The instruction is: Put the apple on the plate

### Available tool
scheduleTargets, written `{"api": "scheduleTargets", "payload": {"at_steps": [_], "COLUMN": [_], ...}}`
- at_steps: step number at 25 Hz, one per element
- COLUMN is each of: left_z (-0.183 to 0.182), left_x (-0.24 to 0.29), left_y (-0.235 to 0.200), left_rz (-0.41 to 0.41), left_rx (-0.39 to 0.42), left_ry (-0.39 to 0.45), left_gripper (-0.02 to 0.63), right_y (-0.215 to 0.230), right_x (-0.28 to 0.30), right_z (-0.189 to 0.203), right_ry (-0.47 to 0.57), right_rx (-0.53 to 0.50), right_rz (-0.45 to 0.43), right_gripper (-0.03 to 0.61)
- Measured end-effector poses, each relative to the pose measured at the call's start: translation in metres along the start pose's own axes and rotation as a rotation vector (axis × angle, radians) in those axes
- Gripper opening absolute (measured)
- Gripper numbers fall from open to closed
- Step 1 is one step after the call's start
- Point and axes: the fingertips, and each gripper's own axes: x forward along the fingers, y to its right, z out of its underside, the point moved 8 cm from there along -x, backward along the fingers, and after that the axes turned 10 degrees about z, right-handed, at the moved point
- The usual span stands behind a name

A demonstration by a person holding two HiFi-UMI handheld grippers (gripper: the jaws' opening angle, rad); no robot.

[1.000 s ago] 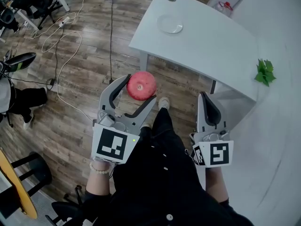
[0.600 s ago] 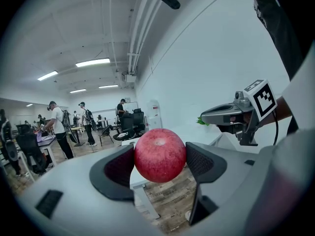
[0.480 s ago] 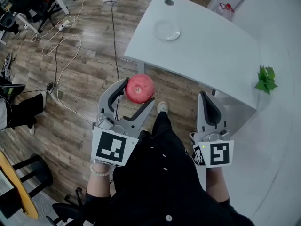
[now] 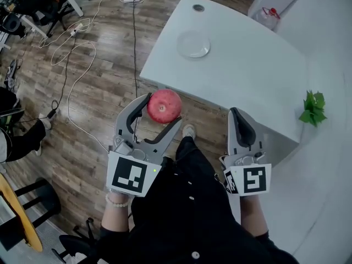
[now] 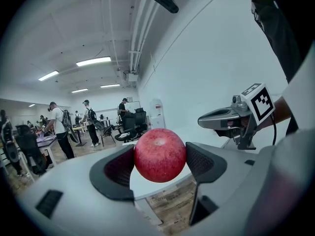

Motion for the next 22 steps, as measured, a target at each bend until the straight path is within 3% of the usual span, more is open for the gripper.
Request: {"api": "scheduleTargets", "payload": {"at_steps": [22], "left_z": [-0.036], "left_x": [0.114], "left_y": [-0.05], "left_rz": [-0.128], "left_rx": [-0.048], "left_ry": [-0.039], "left_gripper": [0.342], "right_y": [0.095], "right_x": [0.123], "right_z": [0.004], "right_ry": [0.009], "right_rx": [0.01], "right_rz": [-0.13], "right_gripper": [0.043]}}
